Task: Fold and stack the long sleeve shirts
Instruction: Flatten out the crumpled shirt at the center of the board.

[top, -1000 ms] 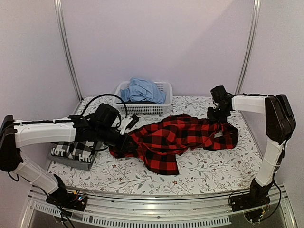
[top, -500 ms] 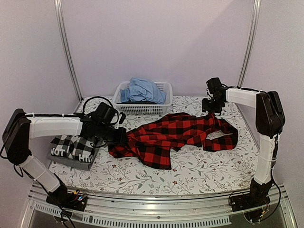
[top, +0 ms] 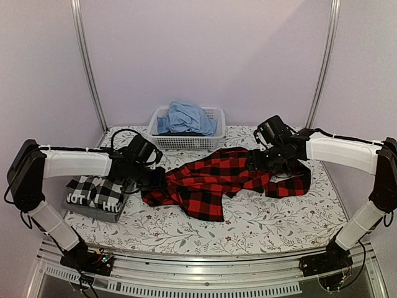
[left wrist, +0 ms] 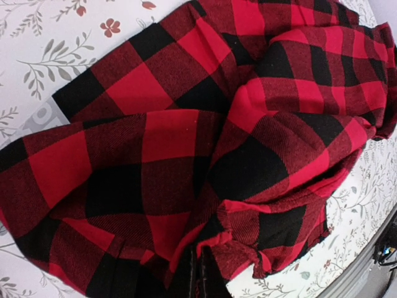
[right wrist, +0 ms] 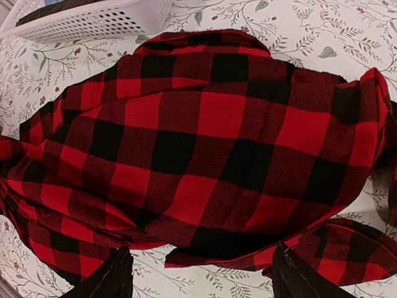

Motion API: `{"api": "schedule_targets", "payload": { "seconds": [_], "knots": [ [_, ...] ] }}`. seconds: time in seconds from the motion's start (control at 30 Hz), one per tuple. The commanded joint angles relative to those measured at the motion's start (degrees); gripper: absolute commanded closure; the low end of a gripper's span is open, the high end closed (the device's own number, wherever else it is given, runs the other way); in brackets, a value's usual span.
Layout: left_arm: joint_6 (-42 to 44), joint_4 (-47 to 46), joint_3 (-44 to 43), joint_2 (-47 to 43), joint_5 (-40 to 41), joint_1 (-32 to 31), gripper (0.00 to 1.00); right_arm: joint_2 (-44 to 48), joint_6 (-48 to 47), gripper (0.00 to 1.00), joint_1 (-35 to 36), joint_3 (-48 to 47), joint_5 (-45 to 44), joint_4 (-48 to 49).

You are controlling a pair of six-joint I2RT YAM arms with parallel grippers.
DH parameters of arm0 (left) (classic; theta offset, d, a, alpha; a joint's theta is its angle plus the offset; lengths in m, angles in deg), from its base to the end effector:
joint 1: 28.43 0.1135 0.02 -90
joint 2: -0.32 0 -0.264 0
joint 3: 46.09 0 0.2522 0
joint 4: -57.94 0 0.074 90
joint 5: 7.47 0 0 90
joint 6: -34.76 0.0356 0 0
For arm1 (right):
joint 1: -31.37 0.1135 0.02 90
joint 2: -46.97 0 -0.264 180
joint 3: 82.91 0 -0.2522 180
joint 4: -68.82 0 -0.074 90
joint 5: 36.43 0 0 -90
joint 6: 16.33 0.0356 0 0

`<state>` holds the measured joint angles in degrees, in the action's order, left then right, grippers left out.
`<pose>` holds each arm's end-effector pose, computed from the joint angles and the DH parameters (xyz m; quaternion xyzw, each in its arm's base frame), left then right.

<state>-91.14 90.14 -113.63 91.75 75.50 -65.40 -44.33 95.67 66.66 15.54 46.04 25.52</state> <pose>0.2516 -0.1948 0.1845 0.0268 0.9545 -0.2201 0.1993 0.2804 0.1928 0.2474 -0.0888 0.9425 0.0969 0.3074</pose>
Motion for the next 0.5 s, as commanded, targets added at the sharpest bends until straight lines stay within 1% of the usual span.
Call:
{"api": "schedule_targets", "payload": {
  "seconds": [0.0,0.07,0.1,0.27,0.37,0.47],
  "knots": [
    [-0.46,-2.18,2.56,-3.49,0.08,-0.23,1.00,-0.08,8.33,0.25,3.23,1.67,-1.34,-2.50],
    [0.21,-3.08,3.94,-4.61,-0.26,-0.21,1.00,-2.07,11.30,0.25,4.86,1.16,-2.77,-2.10],
    [0.56,-3.40,4.33,-5.13,-0.52,-0.27,1.00,-3.69,12.61,0.27,4.95,0.72,-3.11,-2.16],
    [2.42,-5.69,6.94,-7.80,-2.87,-0.23,1.00,-7.94,22.38,0.40,5.09,1.32,-5.21,-1.04],
    [3.09,-6.63,7.90,-8.88,-4.33,-0.25,1.00,-8.59,27.88,0.42,5.43,2.29,-5.28,-0.10],
    [3.77,-7.03,8.16,-9.47,-5.98,-0.21,1.00,-9.35,31.52,0.46,7.17,0.97,-7.09,-2.20]
  ]
}}
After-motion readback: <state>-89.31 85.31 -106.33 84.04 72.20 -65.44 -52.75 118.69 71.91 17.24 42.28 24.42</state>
